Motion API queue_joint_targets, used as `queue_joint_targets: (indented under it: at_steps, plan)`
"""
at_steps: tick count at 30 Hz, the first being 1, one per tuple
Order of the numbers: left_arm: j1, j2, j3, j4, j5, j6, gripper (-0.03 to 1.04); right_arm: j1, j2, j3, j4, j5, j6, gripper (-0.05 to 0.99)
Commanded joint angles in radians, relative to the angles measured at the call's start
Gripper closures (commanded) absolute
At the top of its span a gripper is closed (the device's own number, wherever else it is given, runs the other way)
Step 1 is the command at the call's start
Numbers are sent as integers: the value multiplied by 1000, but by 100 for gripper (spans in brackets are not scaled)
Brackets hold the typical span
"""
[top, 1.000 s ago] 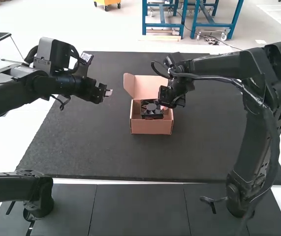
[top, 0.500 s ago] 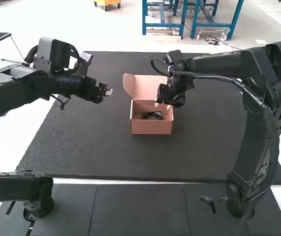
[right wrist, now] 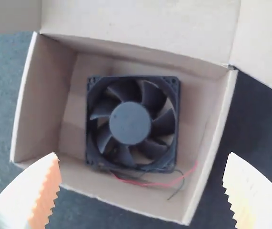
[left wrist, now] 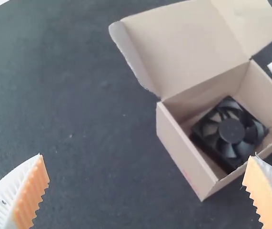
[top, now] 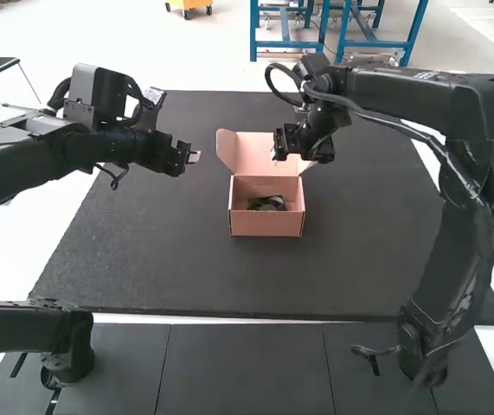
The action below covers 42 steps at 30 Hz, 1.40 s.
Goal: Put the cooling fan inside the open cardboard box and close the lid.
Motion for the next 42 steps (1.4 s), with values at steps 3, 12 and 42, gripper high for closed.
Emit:
queue_joint_targets:
  at_steps: [3, 12, 42]
  plan:
    - [9, 61, 73, 15, -58, -8, 5, -67, -152, -78, 30, 89, -148, 17]
    - [13, 202, 157, 49, -138, -9, 5, -247, -275, -254, 186, 14, -174, 17]
    - [82, 505, 243, 242, -222, -97, 5, -248, 1, -110, 335, -103, -125, 18]
